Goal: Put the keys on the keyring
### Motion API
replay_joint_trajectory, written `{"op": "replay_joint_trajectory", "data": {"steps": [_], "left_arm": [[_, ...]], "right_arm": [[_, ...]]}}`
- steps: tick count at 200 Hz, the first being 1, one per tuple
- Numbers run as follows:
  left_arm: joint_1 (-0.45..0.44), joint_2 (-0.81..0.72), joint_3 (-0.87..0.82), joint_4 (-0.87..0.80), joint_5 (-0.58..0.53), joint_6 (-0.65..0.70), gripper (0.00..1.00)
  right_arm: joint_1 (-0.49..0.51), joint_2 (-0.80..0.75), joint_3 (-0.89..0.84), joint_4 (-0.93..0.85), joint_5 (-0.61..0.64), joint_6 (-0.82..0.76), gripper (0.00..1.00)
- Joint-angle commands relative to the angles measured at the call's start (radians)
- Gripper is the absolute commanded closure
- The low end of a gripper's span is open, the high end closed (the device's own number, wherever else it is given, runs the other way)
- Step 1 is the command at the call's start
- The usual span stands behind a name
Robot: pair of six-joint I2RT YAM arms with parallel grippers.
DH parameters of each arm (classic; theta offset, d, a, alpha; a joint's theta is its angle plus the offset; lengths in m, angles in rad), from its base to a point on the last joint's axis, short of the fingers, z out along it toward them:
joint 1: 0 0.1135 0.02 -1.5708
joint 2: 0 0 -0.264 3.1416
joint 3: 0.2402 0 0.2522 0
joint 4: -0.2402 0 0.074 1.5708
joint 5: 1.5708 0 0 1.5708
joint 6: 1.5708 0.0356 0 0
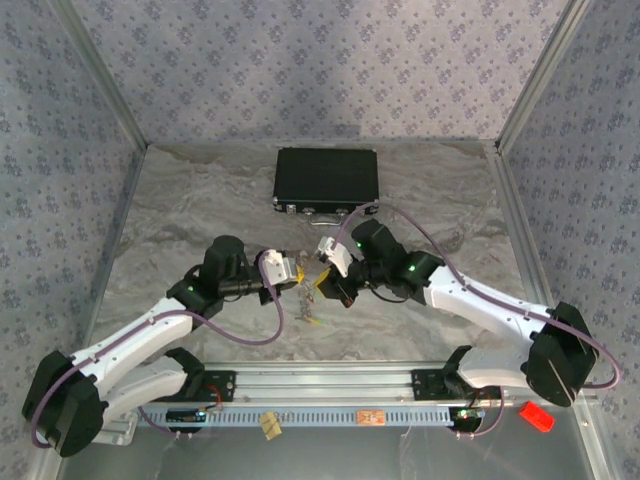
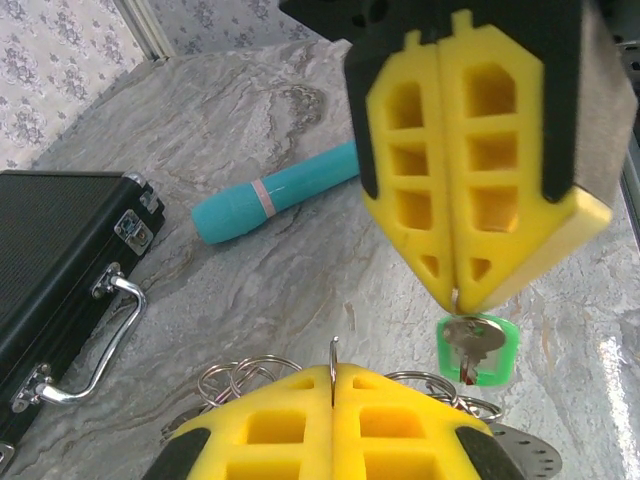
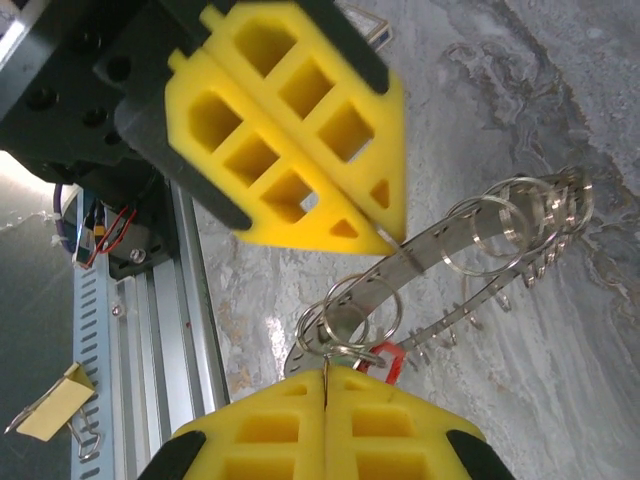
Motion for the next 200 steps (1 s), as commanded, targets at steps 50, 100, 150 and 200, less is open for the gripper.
{"op": "replay_joint_trajectory", "data": {"steps": [50, 100, 150, 200], "left_arm": [[-0.014, -0.033, -0.012, 0.026, 0.050, 0.081, 1.00], [-0.019, -0.039, -0.015, 0.020, 0.054, 0.097, 1.00], [-0.023, -0.037, -0.013, 0.017, 0.055, 0.102, 1.00], [-0.025, -0.035, -0.013, 0.017, 0.058, 0.104, 1.00]], "right_arm": [[-0.065, 0.073, 0.088, -0.062, -0.186, -0.041, 1.00], [-0.087, 0.095, 0.107, -0.076, -0.229, -0.053, 1.00], [-0.088, 0.121, 0.130, -0.083, -0.222, -0.056, 1.00], [-0.087, 0.139, 0.144, -0.077, -0.214, -0.049, 1.00]]}}
